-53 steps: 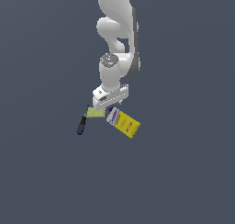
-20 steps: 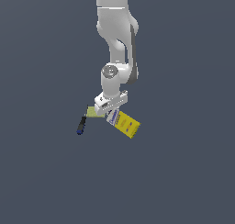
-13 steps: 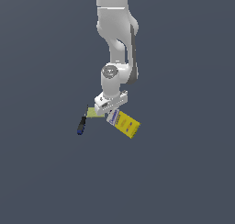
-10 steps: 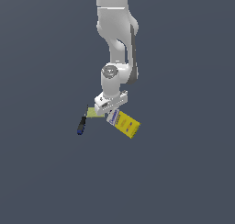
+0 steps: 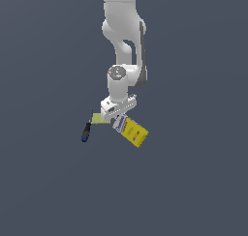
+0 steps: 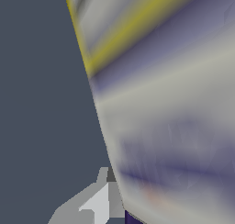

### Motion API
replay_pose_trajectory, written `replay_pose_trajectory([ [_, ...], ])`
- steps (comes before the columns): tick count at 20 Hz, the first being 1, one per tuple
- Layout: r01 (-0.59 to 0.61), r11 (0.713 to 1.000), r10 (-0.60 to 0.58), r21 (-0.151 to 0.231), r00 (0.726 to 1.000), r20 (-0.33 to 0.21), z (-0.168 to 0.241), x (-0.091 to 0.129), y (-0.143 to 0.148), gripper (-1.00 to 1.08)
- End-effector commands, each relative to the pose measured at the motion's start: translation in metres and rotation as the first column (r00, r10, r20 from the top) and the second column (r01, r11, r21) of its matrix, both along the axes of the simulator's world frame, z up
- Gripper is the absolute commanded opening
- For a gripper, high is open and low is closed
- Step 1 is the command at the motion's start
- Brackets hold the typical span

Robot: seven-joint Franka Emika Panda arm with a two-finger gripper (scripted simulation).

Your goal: Pick up a designated object from a clutter of objects.

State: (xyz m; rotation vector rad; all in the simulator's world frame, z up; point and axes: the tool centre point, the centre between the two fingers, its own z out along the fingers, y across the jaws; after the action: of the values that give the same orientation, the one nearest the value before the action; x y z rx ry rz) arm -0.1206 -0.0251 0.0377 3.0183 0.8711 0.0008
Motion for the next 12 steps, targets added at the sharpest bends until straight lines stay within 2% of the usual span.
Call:
replay_pose_trajectory([
  [1,0.000,1.000,0.000,0.000,1.000,0.001,0.010,0.004,0.004,-1.00],
  [12,0.000,1.000,0.000,-0.002,1.000,0.001,0.082,0.032,0.034,-1.00],
])
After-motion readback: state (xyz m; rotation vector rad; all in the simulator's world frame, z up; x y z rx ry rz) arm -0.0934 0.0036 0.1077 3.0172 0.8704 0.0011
